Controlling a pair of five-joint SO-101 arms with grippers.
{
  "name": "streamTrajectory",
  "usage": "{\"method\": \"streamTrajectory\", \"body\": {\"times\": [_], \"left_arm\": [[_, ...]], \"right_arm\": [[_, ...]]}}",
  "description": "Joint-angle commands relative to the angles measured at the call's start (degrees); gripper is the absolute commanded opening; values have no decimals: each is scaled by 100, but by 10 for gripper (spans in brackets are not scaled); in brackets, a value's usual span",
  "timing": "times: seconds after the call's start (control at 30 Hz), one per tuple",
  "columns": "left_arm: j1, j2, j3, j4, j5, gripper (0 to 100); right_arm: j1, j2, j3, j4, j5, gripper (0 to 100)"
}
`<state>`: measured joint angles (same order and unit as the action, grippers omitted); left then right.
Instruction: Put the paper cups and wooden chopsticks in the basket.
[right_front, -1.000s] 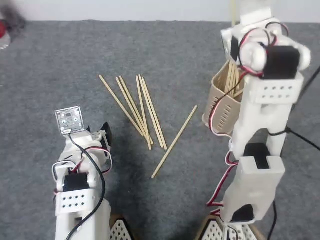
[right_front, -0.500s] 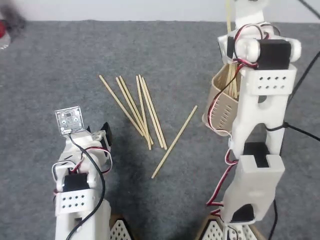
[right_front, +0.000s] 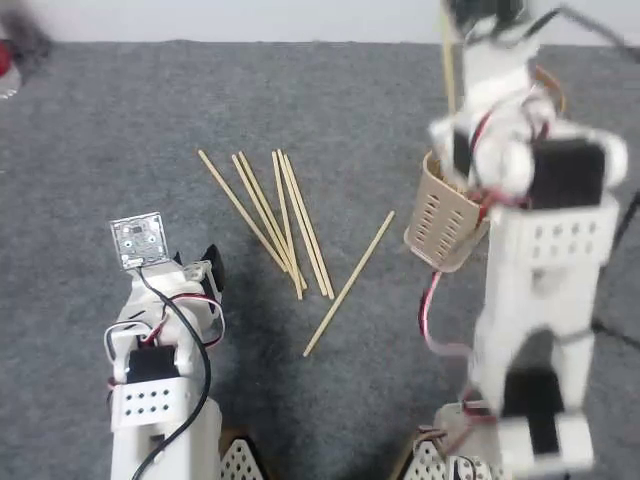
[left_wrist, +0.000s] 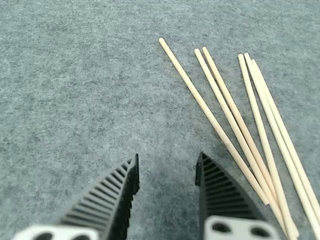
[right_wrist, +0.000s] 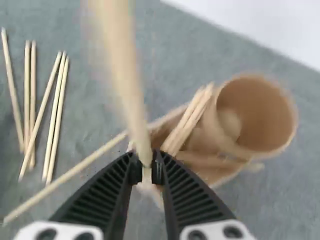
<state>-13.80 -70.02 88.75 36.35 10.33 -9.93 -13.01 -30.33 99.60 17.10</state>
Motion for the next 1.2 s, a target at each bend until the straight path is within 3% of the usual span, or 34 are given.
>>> {"method": "streamTrajectory", "body": {"times": [0.0, 0.17, 0.47, 0.63, 0.7, 0.97, 1.17], "left_arm": [[35, -88, -31, -114, -26, 184], [0, -88, -22, -105, -26, 184], [26, -88, -22, -105, -26, 184], [35, -88, -22, -123, -26, 184], [35, -88, -22, -123, -26, 184], [26, -88, -22, -123, -26, 184], [18, -88, -22, -123, -26, 184]], "right_arm": [[66, -1200, 1257, -866, 114, 7], [127, -1851, 2585, -2255, 255, 7], [532, -2571, 4888, -3398, 396, 12], [585, -3248, 5319, -3389, 431, 212], [532, -3635, 5327, -3389, 440, 249], [-778, -4207, 5345, -2624, 378, 201], [-1367, -3134, 5345, -2633, -888, 201]]}}
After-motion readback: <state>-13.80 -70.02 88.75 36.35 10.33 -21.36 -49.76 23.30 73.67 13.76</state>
